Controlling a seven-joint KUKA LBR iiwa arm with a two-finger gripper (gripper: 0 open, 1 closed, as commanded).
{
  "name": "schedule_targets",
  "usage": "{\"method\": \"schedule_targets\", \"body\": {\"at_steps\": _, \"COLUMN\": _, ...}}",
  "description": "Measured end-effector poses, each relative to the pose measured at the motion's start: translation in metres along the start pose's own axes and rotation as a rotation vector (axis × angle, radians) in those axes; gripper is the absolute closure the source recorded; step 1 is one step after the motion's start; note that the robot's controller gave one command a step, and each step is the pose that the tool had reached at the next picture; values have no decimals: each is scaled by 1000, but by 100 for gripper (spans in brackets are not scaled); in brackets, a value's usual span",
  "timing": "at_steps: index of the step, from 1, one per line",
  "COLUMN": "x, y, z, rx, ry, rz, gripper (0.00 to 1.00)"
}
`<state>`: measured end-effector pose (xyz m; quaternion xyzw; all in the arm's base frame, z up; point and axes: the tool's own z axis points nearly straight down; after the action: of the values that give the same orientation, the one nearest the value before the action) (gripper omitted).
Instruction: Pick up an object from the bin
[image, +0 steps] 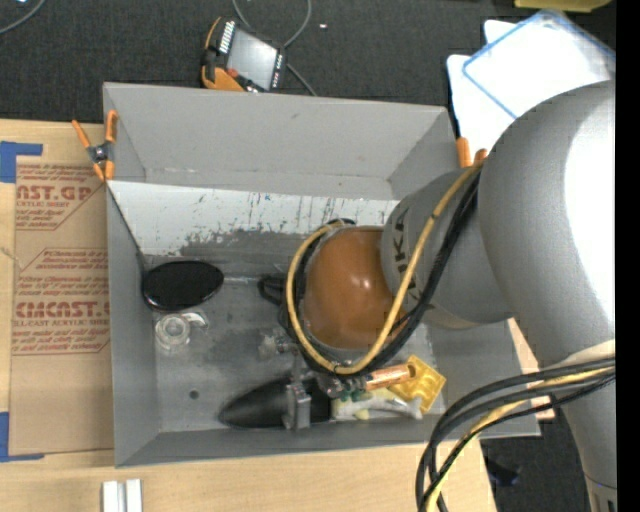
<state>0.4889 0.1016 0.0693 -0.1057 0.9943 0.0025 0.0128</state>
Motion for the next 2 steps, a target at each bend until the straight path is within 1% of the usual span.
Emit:
{"method": "schedule_targets", "body": {"at_steps": 1, "x": 6, "y": -1, "z": -3, "rx": -1, "ry": -11, "rz": -22, "gripper": 0}}
{"method": "schedule_targets", "body": {"at_steps": 2, "x": 0, "y": 1, "z": -1, "rx": -2, "ry": -6, "rz": -3, "gripper": 100}}
